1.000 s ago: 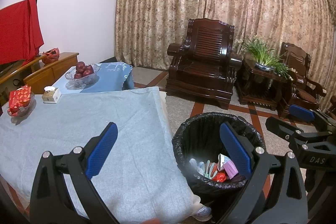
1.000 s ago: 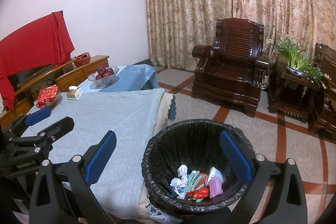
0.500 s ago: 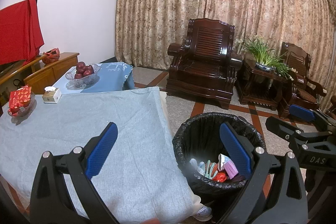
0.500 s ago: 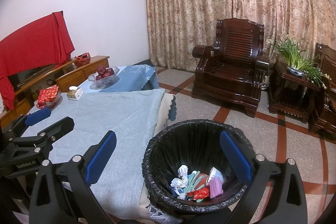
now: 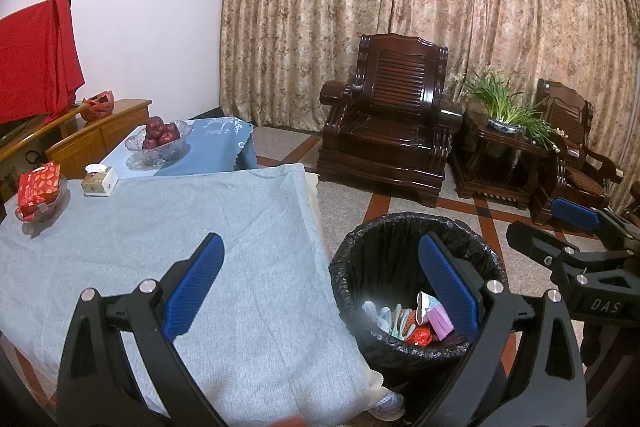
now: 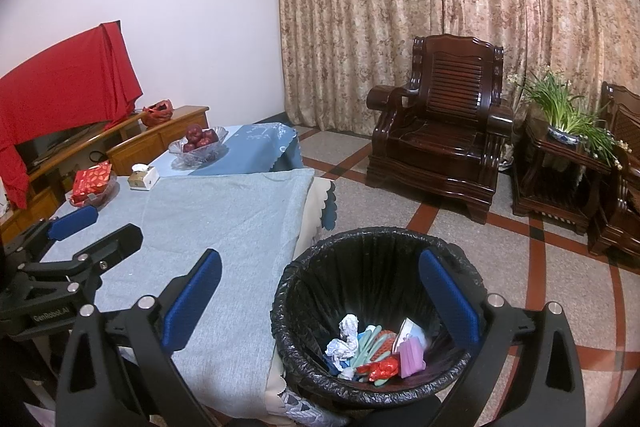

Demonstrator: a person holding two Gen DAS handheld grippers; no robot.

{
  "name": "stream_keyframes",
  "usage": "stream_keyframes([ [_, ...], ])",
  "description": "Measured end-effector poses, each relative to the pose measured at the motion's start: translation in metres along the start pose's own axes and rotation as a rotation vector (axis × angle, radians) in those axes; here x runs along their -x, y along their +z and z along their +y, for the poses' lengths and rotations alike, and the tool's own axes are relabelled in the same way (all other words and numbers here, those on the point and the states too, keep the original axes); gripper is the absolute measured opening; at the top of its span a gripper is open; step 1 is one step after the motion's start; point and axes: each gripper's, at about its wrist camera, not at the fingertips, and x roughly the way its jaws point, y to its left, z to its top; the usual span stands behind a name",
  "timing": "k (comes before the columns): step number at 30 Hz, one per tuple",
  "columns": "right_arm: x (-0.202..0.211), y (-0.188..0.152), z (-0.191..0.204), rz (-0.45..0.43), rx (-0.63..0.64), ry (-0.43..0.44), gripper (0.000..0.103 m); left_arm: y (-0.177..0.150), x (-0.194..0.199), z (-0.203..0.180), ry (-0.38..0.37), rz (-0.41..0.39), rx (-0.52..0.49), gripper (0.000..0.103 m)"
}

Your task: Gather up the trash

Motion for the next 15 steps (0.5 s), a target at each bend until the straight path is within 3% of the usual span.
stream_keyframes([
  [15,0.0003,0.0007,0.0014,0.000,-0.001,-0.001,0.097,0.0008,0.0007,0.0014,-0.001,0.002,0.000,0.095],
])
